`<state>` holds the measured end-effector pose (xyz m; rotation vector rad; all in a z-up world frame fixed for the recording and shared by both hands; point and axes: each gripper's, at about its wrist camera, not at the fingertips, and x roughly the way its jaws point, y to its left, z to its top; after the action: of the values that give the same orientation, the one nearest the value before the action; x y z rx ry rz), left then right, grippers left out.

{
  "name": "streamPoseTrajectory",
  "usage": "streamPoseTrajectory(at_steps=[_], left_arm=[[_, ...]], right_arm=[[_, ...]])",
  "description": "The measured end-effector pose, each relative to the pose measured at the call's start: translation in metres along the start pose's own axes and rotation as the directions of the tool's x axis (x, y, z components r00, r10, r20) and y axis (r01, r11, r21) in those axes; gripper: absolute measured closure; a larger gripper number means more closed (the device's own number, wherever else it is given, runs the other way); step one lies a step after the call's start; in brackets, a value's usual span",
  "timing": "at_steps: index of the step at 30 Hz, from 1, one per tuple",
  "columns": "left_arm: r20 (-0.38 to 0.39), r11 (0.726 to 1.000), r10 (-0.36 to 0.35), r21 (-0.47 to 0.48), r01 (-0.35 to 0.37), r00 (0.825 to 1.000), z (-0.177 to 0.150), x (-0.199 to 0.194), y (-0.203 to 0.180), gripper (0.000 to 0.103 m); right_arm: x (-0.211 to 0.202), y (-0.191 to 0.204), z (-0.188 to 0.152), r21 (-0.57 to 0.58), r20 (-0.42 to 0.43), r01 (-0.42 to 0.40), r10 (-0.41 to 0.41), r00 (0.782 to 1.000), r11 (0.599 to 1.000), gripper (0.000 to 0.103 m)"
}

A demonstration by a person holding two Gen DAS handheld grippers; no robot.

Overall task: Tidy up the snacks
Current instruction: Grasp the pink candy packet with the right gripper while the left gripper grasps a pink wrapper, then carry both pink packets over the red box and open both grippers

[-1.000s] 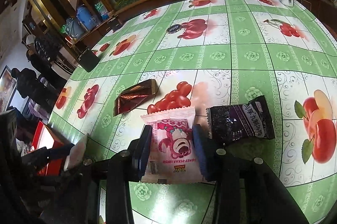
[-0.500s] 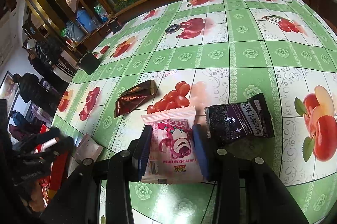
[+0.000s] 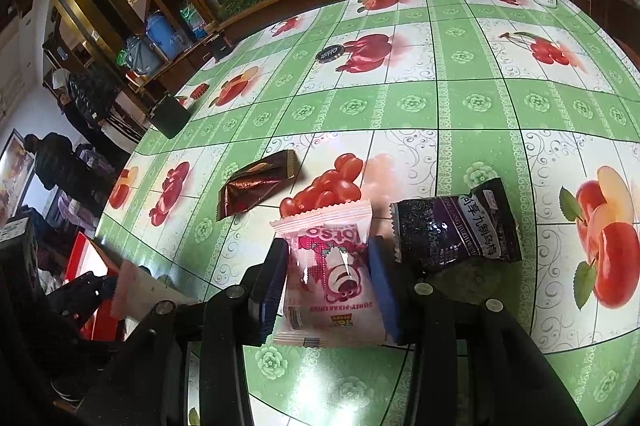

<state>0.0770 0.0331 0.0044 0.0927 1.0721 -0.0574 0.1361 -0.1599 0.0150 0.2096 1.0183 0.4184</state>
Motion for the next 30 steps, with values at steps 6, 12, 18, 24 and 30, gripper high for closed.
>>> streamPoseTrajectory(at_steps=[6, 12, 18, 24, 30], left_arm=[[0.048, 0.999, -0.026, 0.026, 0.025, 0.999, -0.003, -0.003, -0.007, 0.056], [0.091, 0.998, -0.005, 0.063, -0.001, 0.996, -0.007, -0.011, -0.019, 0.076], [0.154, 1.0, -0.016, 0.023, 0.013, 0.988, -0.016, -0.038, -0.013, 0.086], [0.236, 0.999, -0.038, -0.008, 0.041, 0.971, -0.039, -0.079, 0.0, 0.086], [0.323, 0.998, -0.006, -0.052, 0.024, 0.946, -0.086, -0.132, 0.026, 0.086]], right_arm=[[0.002, 0.015, -0.004, -0.099, 0.006, 0.084, -0.083, 0.996, 0.992, 0.06], [0.002, 0.023, -0.009, -0.164, -0.008, 0.15, -0.153, 0.988, 0.975, 0.065], [-0.007, 0.004, -0.003, -0.03, -0.047, -0.007, 0.006, 0.999, 1.0, 0.066], [-0.023, 0.011, -0.003, -0.004, -0.001, -0.188, 0.188, 0.982, 0.982, 0.066], [-0.033, 0.028, -0.006, -0.057, 0.045, -0.225, 0.228, 0.973, 0.973, 0.066]])
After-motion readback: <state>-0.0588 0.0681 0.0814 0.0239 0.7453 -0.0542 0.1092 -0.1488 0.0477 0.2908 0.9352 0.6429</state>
